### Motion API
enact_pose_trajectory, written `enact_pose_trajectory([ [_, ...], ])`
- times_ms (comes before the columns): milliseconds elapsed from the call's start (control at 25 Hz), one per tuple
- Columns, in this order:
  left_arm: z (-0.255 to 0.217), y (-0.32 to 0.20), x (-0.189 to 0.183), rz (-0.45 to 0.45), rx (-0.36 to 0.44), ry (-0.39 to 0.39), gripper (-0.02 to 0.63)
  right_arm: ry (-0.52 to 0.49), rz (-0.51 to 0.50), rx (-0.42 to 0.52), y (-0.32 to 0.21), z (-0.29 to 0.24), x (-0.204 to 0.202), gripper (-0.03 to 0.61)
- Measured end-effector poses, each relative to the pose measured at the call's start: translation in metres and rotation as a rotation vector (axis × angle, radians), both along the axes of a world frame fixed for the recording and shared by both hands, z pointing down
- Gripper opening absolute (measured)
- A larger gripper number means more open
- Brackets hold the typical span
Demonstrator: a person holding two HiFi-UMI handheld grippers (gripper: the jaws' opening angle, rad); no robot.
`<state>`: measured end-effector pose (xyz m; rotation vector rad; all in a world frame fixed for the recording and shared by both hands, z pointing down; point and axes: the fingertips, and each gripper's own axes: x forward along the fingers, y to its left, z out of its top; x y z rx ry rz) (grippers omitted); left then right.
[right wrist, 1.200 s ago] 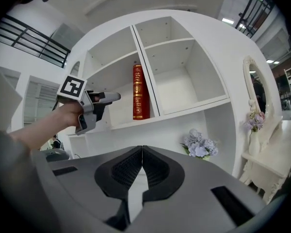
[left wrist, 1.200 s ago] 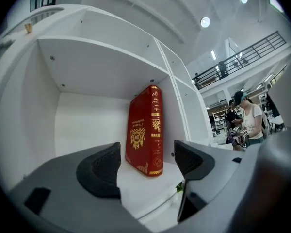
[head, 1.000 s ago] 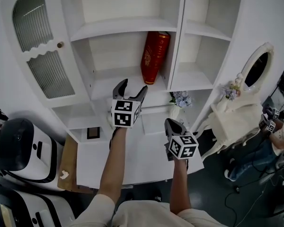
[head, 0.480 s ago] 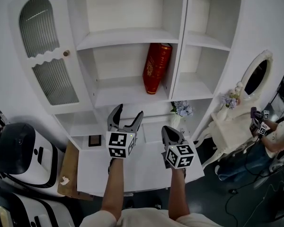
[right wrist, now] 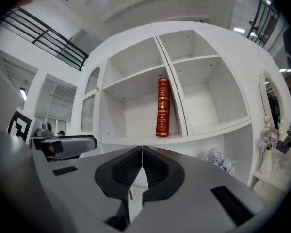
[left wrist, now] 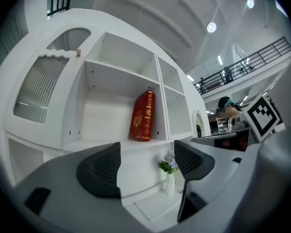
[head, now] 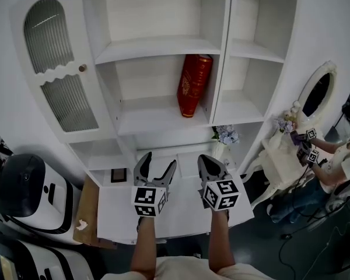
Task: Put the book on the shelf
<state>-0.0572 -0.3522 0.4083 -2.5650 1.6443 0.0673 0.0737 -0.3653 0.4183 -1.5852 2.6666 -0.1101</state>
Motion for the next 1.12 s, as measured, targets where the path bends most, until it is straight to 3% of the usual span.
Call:
enact_pose_trajectory([
  [720, 0.011, 0.002, -0.015, -0.030, -0.047, 0.004, 0.336, -0.013, -0.020, 0.009, -0.001, -0.001, -0.008, 0.027],
  [840, 0.015, 0.001, -0.016, -0.037, -0.059, -0.001, 0.253, 0.007, -0.015, 0.010, -0.001, -0.001, -0.008, 0.027],
  [1120, 0.013, -0.001, -0.018, -0.059, -0.047, -0.017, 0.168, 0.035, -0.014, 0.033, 0.000, -0.009, -0.009, 0.028],
])
